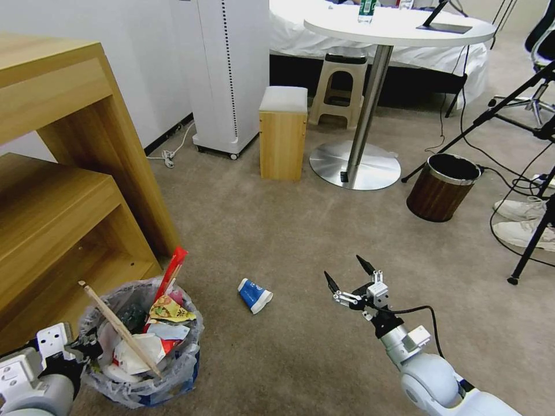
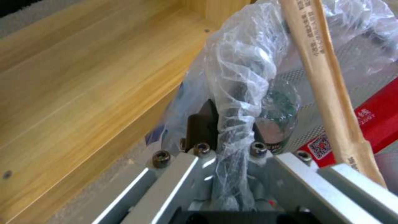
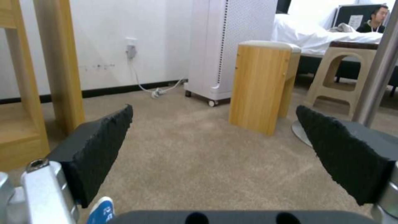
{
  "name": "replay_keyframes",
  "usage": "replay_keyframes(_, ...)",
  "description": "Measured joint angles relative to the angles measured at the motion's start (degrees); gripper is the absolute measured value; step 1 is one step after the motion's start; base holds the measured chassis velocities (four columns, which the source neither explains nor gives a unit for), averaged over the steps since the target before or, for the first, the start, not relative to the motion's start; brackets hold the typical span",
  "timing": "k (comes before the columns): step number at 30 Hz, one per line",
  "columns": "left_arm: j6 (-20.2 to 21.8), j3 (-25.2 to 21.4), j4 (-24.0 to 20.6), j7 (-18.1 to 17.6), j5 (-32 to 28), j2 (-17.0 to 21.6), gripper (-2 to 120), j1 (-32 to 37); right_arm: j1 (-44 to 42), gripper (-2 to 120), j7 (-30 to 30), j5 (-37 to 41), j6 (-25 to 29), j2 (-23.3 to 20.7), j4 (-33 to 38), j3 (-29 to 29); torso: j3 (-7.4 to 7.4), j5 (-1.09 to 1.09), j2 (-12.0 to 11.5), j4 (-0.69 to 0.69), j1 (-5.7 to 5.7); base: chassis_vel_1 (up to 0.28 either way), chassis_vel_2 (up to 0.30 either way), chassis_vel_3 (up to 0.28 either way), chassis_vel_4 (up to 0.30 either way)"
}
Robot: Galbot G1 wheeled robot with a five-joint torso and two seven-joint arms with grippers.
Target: Pick up the trash bin and place the garbage on the floor into it.
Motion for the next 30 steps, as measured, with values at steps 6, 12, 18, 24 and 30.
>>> replay_keyframes(6,0.0,0.2,0.0,0.1,0.1,-0.1,1,0.0,0.0,100,0.1,0.2,-0.1,0.0,0.2,-0.3,0.01,0.00,0.0,0.00,0.01,-0.102,0.110,0.102,-0.114)
replay_keyframes(12,0.0,1.0,0.3,0.2,0.9,-0.5,1,-0.2,1.4,100,-0.8,1.6,0.0,-0.3,0.5,-1.2,0.02,0.00,0.0,0.00,0.01,-0.055,0.061,0.037,-0.058)
replay_keyframes(18,-0.2,1.7,0.5,0.5,1.7,-0.9,1,-0.2,5.5,100,-3.5,7.1,-5.5,-3.5,1.5,-4.2,0.00,-0.01,0.0,0.00,0.01,0.000,0.000,0.000,0.000)
replay_keyframes(24,-0.8,3.2,1.4,1.1,2.6,-1.0,1,-1.2,12.8,100,-4.7,20.7,-11.7,-5.8,-0.1,-11.0,0.00,0.02,0.0,0.03,0.01,0.000,0.000,0.000,0.000)
replay_keyframes(30,-0.9,4.3,2.3,1.6,3.1,-0.9,1,-2.0,17.3,100,-4.4,26.5,-14.4,-5.8,-4.6,-15.9,0.01,0.02,0.0,-0.02,0.01,0.000,0.000,0.000,0.000)
